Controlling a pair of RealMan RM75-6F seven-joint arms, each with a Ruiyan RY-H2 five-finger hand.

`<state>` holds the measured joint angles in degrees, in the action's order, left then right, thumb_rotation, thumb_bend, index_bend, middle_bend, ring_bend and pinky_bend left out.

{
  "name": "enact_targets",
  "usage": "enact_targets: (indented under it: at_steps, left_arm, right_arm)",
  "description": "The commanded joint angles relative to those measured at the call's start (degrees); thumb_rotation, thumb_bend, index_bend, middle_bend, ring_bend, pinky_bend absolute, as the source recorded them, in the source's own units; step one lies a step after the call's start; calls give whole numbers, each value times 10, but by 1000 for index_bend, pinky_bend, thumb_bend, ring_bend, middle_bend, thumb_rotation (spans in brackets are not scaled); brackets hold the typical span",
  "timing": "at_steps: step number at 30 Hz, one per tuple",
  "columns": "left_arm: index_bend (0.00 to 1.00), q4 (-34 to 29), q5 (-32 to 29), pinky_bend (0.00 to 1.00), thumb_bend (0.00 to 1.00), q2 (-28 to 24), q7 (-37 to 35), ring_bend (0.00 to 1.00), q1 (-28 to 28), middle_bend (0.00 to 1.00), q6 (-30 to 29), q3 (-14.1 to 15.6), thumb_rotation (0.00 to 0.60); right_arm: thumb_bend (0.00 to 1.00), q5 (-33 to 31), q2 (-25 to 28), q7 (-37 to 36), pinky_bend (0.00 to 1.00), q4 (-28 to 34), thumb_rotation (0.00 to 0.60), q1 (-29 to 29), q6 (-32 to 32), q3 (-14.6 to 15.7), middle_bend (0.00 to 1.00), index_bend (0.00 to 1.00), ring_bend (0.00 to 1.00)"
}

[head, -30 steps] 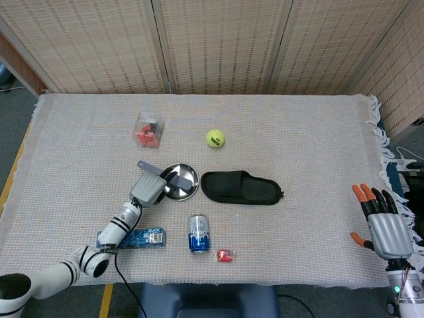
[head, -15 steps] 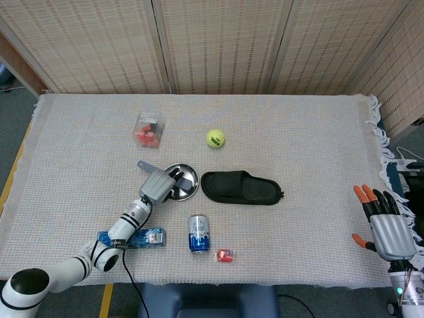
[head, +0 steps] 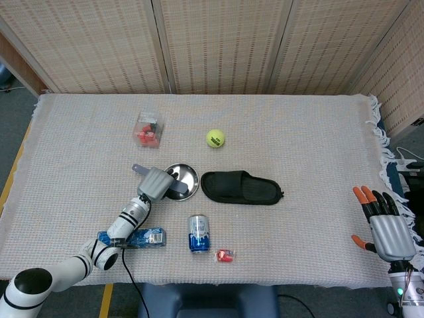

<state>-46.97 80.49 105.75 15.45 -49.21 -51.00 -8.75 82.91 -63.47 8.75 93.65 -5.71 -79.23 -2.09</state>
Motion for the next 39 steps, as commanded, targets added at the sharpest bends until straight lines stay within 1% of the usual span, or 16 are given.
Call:
enact_targets:
  at_steps: [1,5,7,10,13,15,17,18,19,21,24,30,35,39]
  left_arm:
    - [403,-1,-2,951,436,-1,3,652,2,433,-7,-1,600]
    - [443,-3,-4,953,439,-3,6,655,7,494,-15,1,600]
    - [474,-7,-7,957,439,-5,10,659,10,539,-20,2,600]
    - [494,-28,-12,967,438,-14,22,668,16,563,-33,-3,600]
    - [500,-60,-23,967,439,-24,45,669,22,572,-45,-11,600]
    - [500,-82,-36,967,439,-29,66,668,24,572,-49,-18,600]
    - [500,-102,-51,969,438,-32,83,669,26,572,-51,-27,600]
    - [501,-114,-61,971,438,-33,94,671,27,573,-53,-33,600]
    - [501,-123,-69,972,438,-34,102,672,28,573,-53,-37,600]
    - [498,-141,-84,973,437,-35,121,671,28,570,-55,-45,600]
    - [492,-161,-103,972,437,-33,142,670,25,564,-61,-56,600]
    - [492,-174,-125,972,436,-22,168,670,17,566,-67,-66,600]
    - [490,-173,-153,971,436,-1,183,670,6,563,-62,-77,600]
    - [486,-164,-176,971,434,30,208,670,-13,559,-63,-90,600]
  right_arm:
    - [63,1,0,1,0,0,600,-1,1,1,0,0,0]
    - [63,7,-4,1,0,-3,600,-4,5,3,0,0,0]
    - [65,12,-14,2,0,-15,600,-10,10,3,0,0,0]
    - [106,18,-37,5,0,-43,600,-30,39,3,0,0,0]
    - [203,23,-66,15,0,-74,600,-66,80,-6,0,0,0]
    - [312,26,-85,17,0,-90,600,-95,115,-11,0,0,0]
    - [449,30,-100,18,0,-105,600,-120,145,-16,0,0,0]
    - [495,30,-111,18,0,-115,600,-135,164,-18,0,0,0]
    - [538,29,-119,18,0,-123,600,-147,177,-20,0,0,0]
    - [586,30,-139,18,0,-142,600,-171,206,-24,0,0,0]
    - [612,25,-163,27,0,-163,600,-200,242,-26,0,0,0]
    - [612,4,-203,61,0,-190,600,-238,297,-24,0,0,0]
    - [612,-11,-221,87,0,-203,600,-250,315,-16,0,0,0]
    - [613,-25,-229,99,0,-202,600,-255,322,-13,0,0,0]
